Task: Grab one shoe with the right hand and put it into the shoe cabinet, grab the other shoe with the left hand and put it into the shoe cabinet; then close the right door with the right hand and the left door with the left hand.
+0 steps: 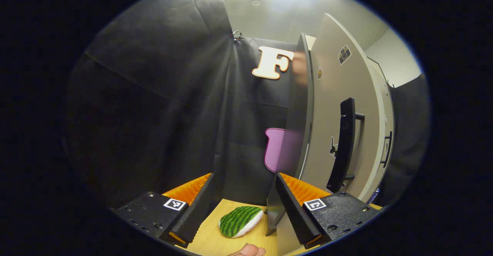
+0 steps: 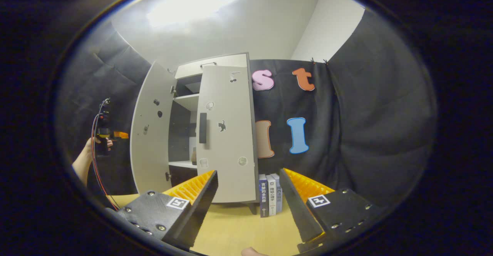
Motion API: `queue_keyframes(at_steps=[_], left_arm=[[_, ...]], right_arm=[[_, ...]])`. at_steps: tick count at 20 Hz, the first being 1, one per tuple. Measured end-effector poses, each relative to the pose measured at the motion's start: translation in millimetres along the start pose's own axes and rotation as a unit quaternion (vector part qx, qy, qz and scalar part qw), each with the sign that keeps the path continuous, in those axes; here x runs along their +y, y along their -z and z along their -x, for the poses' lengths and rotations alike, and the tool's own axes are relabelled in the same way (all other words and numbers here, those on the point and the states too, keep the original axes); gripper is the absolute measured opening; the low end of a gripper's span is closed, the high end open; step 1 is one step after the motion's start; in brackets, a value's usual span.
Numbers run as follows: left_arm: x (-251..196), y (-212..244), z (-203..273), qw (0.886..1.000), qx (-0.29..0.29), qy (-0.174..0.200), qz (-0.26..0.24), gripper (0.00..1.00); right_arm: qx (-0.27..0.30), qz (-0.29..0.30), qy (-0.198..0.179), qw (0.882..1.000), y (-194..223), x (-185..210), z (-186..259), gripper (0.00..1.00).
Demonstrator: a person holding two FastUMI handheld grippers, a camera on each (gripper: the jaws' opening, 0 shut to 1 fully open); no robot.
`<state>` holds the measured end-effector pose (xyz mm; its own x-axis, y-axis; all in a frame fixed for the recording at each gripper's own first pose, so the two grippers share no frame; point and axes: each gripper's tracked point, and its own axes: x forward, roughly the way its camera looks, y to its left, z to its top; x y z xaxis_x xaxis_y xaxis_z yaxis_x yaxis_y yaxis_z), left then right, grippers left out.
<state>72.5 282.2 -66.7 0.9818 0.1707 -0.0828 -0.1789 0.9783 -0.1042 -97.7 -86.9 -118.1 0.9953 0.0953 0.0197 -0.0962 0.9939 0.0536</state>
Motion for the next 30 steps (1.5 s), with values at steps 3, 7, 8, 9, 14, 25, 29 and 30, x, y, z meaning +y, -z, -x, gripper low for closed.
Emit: queue_keyframes(at_steps=[3, 7, 8, 9, 14, 25, 29, 30], left_arm=[[-23, 0, -10, 1.0, 0.027, 0.016, -0.005, 0.93], [-48, -8, -13, 0.998, 0.041, 0.018, -0.035, 0.89], [-46, -12, -14, 0.998, 0.043, 0.009, -0.037, 0.88], [-47, -13, -15, 0.998, 0.046, 0.007, -0.035, 0.87], [-52, -11, -14, 0.998, 0.051, 0.012, -0.029, 0.92], [-83, -3, -12, 0.996, 0.073, 0.046, -0.023, 0.9], [-111, 5, -12, 0.994, 0.084, 0.076, -0.005, 0.9], [-115, 5, -14, 0.994, 0.082, 0.075, -0.003, 0.9]], right_arm=[[0.006, 0.013, -0.008, 1.0, 3, 9, 0, 0.96], [0.015, 0.023, -0.009, 1.0, 8, 8, -2, 0.96], [0.018, 0.022, -0.004, 1.0, 9, 5, -2, 0.96], [0.018, 0.022, -0.003, 1.0, 10, 4, -2, 0.93], [0.011, 0.004, -0.007, 1.0, 3, 2, 0, 0.96], [0.019, -0.009, 0.014, 1.0, 7, -11, -3, 0.96], [0.023, -0.003, 0.017, 1.0, 7, -11, -3, 0.93], [0.022, -0.001, 0.018, 1.0, 7, -11, -4, 0.96]])
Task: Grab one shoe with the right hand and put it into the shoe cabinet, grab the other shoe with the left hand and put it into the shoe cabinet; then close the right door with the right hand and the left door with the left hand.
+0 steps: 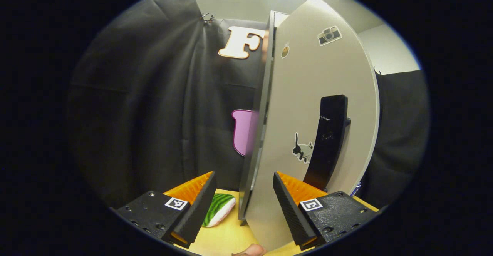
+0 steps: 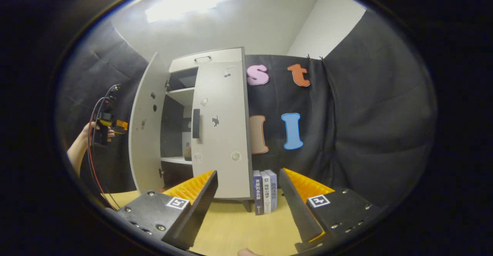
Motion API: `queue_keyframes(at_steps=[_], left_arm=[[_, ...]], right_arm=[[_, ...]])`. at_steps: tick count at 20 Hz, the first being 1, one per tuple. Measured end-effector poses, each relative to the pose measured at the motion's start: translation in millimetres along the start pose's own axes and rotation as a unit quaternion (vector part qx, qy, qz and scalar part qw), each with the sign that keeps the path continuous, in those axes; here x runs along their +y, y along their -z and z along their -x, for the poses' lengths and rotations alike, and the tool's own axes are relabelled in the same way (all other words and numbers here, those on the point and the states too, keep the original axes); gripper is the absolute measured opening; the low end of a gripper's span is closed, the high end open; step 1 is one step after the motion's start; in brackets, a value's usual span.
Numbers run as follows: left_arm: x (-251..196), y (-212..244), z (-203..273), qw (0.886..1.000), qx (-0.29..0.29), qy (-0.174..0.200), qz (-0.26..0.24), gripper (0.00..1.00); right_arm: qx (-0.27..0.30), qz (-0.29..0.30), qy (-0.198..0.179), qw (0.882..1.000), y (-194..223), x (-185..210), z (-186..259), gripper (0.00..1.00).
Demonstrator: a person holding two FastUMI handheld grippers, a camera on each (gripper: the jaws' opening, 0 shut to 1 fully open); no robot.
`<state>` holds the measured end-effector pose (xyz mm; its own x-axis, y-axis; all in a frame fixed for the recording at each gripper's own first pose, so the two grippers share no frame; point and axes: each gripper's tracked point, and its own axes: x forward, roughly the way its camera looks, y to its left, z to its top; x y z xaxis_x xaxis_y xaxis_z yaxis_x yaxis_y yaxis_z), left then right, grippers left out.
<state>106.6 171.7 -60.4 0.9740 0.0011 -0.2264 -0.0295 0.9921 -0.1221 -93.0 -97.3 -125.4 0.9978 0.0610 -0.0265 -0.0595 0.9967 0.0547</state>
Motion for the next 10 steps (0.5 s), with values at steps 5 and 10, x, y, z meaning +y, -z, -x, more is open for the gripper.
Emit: queue_keyframes(at_steps=[5, 10], left_arm=[[-13, -3, -12, 1.0, -0.008, -0.014, -0.008, 0.9], [-35, 0, -21, 1.0, -0.01, 0.004, -0.012, 0.91]], right_arm=[[-0.002, 0.0, -0.004, 1.0, -10, 5, 2, 0.96], [-0.01, -0.006, 0.011, 1.0, -16, -5, 6, 0.96]])
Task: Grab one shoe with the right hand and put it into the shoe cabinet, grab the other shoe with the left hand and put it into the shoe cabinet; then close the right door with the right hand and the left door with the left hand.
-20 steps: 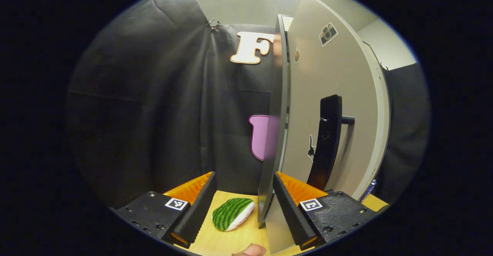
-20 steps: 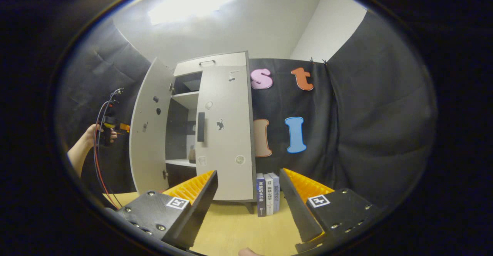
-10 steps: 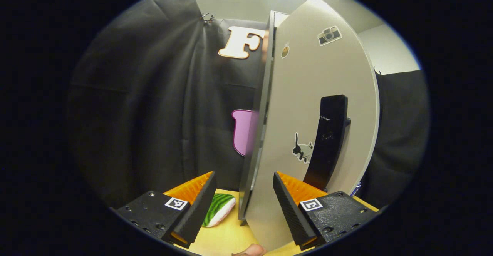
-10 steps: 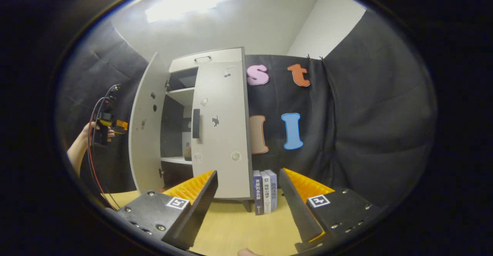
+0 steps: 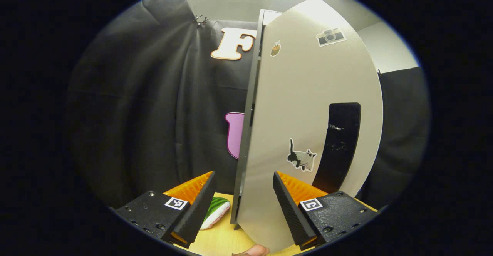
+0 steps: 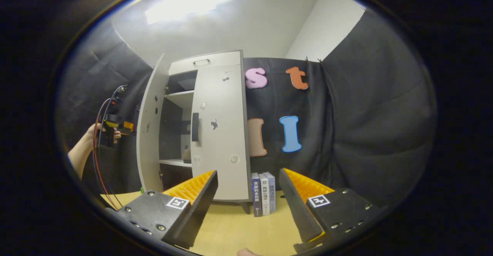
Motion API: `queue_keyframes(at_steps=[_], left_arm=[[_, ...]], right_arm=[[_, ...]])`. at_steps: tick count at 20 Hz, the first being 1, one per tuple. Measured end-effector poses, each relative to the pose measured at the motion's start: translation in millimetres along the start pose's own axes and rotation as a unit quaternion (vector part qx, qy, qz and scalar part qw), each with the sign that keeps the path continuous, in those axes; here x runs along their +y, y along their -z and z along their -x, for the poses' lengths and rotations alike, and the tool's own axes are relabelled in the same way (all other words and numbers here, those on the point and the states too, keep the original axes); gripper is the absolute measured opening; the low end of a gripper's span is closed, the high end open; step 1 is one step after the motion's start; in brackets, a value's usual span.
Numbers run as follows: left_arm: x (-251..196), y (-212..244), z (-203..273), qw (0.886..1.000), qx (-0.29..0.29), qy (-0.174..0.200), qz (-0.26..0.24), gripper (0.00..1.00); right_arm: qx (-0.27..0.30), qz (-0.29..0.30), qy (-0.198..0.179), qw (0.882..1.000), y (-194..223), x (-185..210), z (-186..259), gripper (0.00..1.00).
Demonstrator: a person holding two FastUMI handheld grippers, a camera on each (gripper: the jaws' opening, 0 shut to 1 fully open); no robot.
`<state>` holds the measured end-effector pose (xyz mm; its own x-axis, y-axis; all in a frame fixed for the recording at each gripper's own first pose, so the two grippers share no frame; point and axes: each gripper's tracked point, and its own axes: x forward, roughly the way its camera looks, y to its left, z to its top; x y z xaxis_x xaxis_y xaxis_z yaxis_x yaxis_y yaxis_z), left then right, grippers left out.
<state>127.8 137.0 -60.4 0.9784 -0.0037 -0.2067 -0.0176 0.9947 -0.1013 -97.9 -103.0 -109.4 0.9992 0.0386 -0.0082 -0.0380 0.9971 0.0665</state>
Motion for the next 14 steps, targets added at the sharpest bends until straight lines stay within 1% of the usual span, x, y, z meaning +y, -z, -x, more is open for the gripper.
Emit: queue_keyframes(at_steps=[3, 4, 5, 6, 7, 8, 9, 11, 12, 13, 14], left_arm=[[-24, 5, -10, 1.0, 0.002, 0.011, -0.002, 0.91], [-34, 8, -13, 1.0, 0.005, 0.016, -0.003, 0.85], [-46, 13, -15, 1.0, 0.008, 0.024, -0.005, 0.91], [-58, 17, -17, 0.999, 0.012, 0.034, -0.008, 0.91], [-67, 21, -18, 0.999, 0.014, 0.039, -0.011, 0.91], [-74, 22, -18, 0.999, 0.014, 0.04, -0.016, 0.89], [-82, 21, -19, 0.999, 0.011, 0.038, -0.02, 0.95], [-96, 19, -20, 0.999, -0.005, 0.029, -0.031, 0.95], [-100, 18, -18, 0.999, -0.012, 0.026, -0.036, 0.95], [-104, 20, -16, 0.999, -0.017, 0.024, -0.038, 0.96], [-111, 23, -13, 0.999, -0.022, 0.029, -0.039, 0.96]], right_arm=[[0.001, 0.001, 0.008, 1.0, 0, -4, -1, 0.96], [0.0, 0.001, 0.009, 1.0, -1, -4, 0, 0.93], [0.0, 0.001, 0.009, 1.0, -1, -4, 0, 0.93], [0.0, 0.001, 0.009, 1.0, -1, -3, -1, 0.93], [0.001, 0.001, 0.008, 1.0, -2, -2, -1, 0.96], [0.001, 0.001, 0.007, 1.0, -1, -2, -1, 0.96], [0.002, 0.0, 0.006, 1.0, -1, -2, -2, 0.96], [0.003, -0.004, 0.009, 1.0, -1, -4, -3, 0.96], [0.004, -0.005, 0.01, 1.0, -1, -4, 0, 0.93], [0.006, -0.005, 0.012, 1.0, 1, -4, -1, 0.93], [0.007, -0.005, 0.014, 1.0, 2, -4, -2, 0.96]])
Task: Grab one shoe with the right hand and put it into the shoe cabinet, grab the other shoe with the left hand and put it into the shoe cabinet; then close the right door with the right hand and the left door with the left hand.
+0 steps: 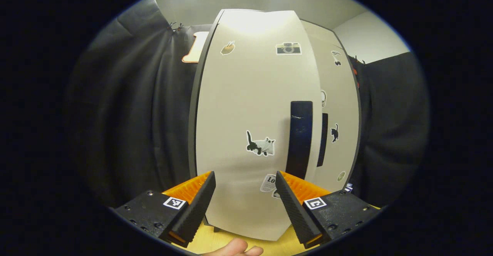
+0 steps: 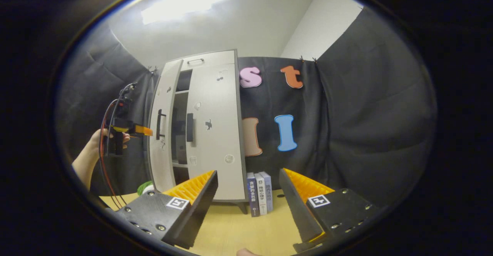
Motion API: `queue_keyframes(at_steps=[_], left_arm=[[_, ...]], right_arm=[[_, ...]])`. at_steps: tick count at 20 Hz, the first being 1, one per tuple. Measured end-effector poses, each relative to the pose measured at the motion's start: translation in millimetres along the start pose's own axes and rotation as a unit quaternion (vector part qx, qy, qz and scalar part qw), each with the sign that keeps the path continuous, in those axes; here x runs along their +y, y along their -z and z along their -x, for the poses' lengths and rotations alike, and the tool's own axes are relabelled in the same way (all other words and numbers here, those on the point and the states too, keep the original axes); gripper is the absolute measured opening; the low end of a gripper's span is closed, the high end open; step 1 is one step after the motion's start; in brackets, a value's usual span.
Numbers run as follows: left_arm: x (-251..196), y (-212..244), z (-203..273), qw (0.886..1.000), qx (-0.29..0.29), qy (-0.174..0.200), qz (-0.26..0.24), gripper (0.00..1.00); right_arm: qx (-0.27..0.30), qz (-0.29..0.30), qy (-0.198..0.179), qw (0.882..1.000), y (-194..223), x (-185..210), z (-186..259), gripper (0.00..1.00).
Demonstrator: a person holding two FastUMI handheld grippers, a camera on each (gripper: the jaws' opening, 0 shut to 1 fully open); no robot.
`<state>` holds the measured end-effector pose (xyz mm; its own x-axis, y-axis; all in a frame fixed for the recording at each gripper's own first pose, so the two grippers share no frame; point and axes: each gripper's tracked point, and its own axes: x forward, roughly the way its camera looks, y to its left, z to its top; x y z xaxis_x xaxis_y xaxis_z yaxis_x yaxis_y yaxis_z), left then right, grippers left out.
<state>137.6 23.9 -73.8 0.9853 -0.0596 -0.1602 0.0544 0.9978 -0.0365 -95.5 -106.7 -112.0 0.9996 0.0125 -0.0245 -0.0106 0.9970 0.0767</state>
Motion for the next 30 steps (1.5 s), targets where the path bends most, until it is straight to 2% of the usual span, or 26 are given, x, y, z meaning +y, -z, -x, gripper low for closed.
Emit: queue_keyframes(at_steps=[2, 4, 6, 7, 8, 9, 12, 15, 16, 18, 20, 21, 22, 23, 25, 26, 27, 28, 29, 30], left_arm=[[-9, 4, 7, 1.0, -0.001, 0.007, 0.003, 0.96], [-15, 10, 19, 1.0, 0.006, 0.005, -0.003, 0.96], [-27, 10, 30, 1.0, -0.003, 0.022, 0.0, 0.93], [-34, 8, 35, 0.999, -0.011, 0.029, 0.006, 0.96], [-41, 8, 39, 0.999, -0.016, 0.037, 0.007, 0.93], [-45, 9, 44, 0.999, -0.017, 0.039, 0.002, 0.93], [-54, 9, 61, 0.999, -0.026, 0.033, -0.011, 0.96], [-73, 11, 79, 0.998, -0.033, 0.049, -0.011, 0.96], [-73, 14, 86, 0.998, -0.031, 0.044, -0.016, 0.96], [-72, 16, 102, 0.999, -0.033, 0.028, -0.032, 0.95], [-75, 12, 116, 0.998, -0.043, 0.019, -0.04, 0.96], [-80, 11, 123, 0.998, -0.044, 0.022, -0.035, 0.92], [-85, 14, 129, 0.998, -0.042, 0.028, -0.029, 0.95], [-89, 14, 135, 0.998, -0.041, 0.034, -0.017, 0.95], [-93, 20, 146, 0.998, -0.04, 0.045, -0.008, 0.99], [-90, 24, 149, 0.998, -0.039, 0.044, -0.008, 0.95], [-87, 29, 151, 0.999, -0.036, 0.039, -0.013, 0.95], [-84, 30, 152, 0.999, -0.035, 0.033, -0.017, 0.96], [-82, 32, 151, 0.999, -0.034, 0.028, -0.017, 0.92], [-81, 33, 150, 0.999, -0.033, 0.025, -0.013, 0.96]], right_arm=[[0.003, -0.004, 0.005, 1.0, 2, -1, -2, 0.93], [0.012, -0.008, 0.004, 1.0, 6, 0, -5, 0.96], [0.018, -0.015, -0.003, 1.0, 11, 5, -8, 0.96], [0.02, -0.019, 0.0, 1.0, 13, 10, -12, 0.96], [0.022, -0.02, -0.001, 1.0, 14, 19, -17, 0.93], [0.03, -0.018, -0.002, 0.999, 16, 25, -26, 0.96], [0.059, -0.013, -0.011, 0.998, 24, 44, -49, 0.96], [0.08, -0.017, -0.01, 0.997, 23, 58, -63, 0.96], [0.079, -0.016, -0.008, 0.997, 19, 61, -65, 0.93], [0.066, -0.007, -0.004, 0.998, 7, 69, -69, 0.96], [0.058, -0.016, -0.017, 0.998, -1, 83, -67, 0.93], [0.059, -0.023, -0.026, 0.998, -3, 91, -65, 0.96], [0.061, -0.03, -0.033, 0.997, -2, 96, -62, 0.93], [0.063, -0.032, -0.038, 0.997, -1, 101, -60, 0.96], [0.067, -0.033, -0.041, 0.996, 3, 102, -53, 0.96], [0.062, -0.034, -0.04, 0.997, 1, 101, -48, 0.93], [0.053, -0.033, -0.039, 0.997, -3, 101, -43, 0.97], [0.046, -0.028, -0.039, 0.998, -7, 102, -41, 0.96], [0.042, -0.02, -0.041, 0.998, -9, 103, -39, 0.93], [0.037, -0.016, -0.044, 0.998, -11, 105, -36, 0.96]])
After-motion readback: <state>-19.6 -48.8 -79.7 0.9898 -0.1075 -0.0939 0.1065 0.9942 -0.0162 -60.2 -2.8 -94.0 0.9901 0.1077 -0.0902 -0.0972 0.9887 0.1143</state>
